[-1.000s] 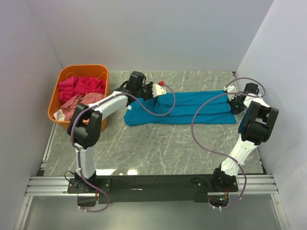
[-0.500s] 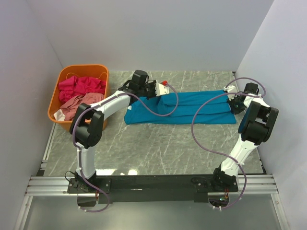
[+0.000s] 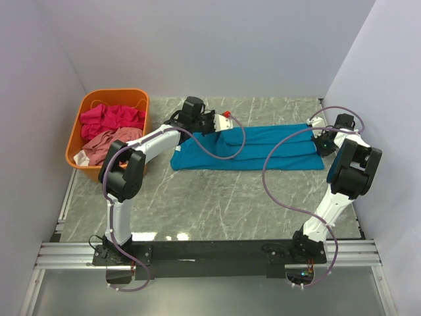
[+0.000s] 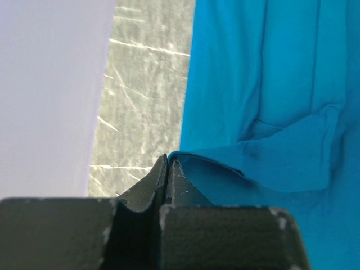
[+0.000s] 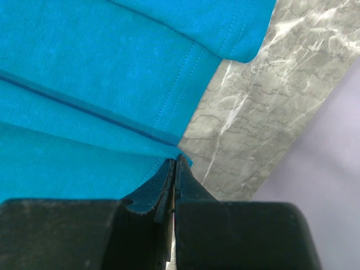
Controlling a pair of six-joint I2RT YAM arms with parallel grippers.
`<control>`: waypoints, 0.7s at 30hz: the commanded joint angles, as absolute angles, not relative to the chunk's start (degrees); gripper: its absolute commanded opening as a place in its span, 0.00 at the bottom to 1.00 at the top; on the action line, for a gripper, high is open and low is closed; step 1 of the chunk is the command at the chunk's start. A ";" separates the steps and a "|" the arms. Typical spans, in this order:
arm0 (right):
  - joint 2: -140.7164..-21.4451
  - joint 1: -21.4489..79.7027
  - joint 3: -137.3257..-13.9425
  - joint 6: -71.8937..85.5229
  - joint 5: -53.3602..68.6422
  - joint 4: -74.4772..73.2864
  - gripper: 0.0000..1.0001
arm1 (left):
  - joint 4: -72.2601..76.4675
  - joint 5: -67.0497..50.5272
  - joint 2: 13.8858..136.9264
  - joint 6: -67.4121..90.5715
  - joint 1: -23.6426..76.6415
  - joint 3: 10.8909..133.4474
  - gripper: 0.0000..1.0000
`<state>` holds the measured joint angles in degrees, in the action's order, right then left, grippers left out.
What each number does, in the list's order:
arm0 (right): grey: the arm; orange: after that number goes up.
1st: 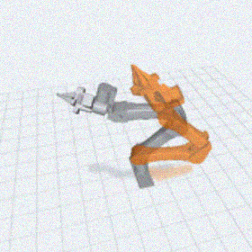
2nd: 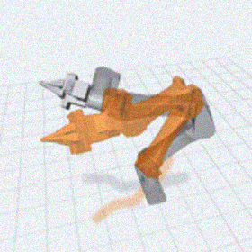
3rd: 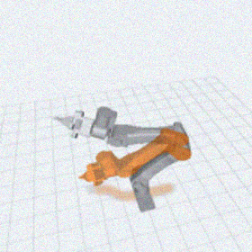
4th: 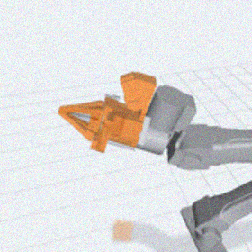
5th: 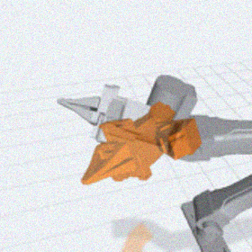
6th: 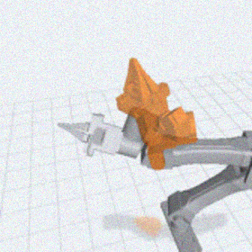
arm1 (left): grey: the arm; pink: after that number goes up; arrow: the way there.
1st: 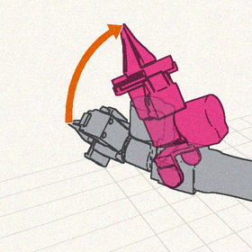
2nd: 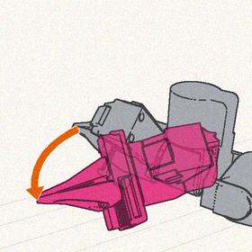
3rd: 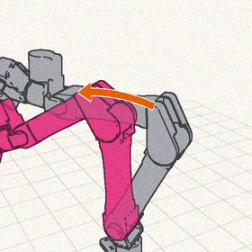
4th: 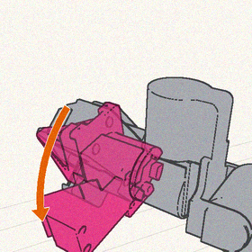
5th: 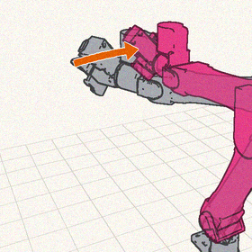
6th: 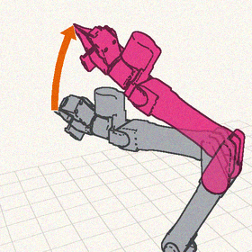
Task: Fold and stack the t-shirts
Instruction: Fold the tshirt
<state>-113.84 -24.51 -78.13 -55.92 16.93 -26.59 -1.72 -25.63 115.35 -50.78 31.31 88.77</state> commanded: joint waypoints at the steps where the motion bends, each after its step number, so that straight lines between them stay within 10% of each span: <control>1: -114.43 -24.17 -80.07 -55.20 16.17 -24.87 0.01 | 3.16 -26.37 115.49 -50.98 31.55 90.88 0.00; 21: -114.87 -24.17 -80.77 -54.93 15.73 -24.96 0.01 | 10.02 -24.35 117.95 -47.90 31.64 90.44 0.00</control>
<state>-114.39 -24.51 -78.35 -55.31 16.84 -26.20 7.68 -24.29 117.01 -49.17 31.33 88.73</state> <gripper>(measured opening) 0.013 0.014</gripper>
